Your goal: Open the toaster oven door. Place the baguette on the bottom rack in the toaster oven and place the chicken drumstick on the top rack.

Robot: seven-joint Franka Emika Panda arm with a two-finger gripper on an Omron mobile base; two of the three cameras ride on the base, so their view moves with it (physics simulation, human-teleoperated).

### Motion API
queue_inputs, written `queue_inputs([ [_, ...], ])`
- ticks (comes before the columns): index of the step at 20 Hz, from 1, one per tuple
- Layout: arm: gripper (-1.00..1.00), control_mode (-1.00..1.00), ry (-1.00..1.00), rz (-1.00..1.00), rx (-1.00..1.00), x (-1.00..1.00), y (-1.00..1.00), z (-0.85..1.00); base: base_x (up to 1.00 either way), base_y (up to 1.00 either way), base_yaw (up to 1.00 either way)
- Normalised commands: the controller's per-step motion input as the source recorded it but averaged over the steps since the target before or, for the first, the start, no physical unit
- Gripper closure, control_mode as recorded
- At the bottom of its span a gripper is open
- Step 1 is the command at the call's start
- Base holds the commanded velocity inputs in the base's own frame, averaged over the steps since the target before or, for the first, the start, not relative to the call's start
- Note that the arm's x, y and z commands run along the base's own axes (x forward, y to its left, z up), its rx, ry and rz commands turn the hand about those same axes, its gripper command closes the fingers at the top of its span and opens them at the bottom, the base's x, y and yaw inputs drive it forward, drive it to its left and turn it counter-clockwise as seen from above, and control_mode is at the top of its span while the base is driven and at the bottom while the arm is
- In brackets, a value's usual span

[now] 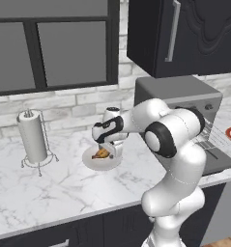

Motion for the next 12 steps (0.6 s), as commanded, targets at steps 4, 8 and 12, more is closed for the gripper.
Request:
queue_inputs([
  [4,-1.0,-1.0,-0.05,-0.05,0.01,0.25,0.08,-0.11,0.0,0.0,0.0],
  [8,-1.0,-1.0,-0.04,-0.05,0.0,0.18,0.1,-0.17,0.0,0.0,0.0],
  [12,-1.0,-1.0,-0.07,-0.05,0.0,0.08,0.07,-0.18,0.0,0.0,0.0],
])
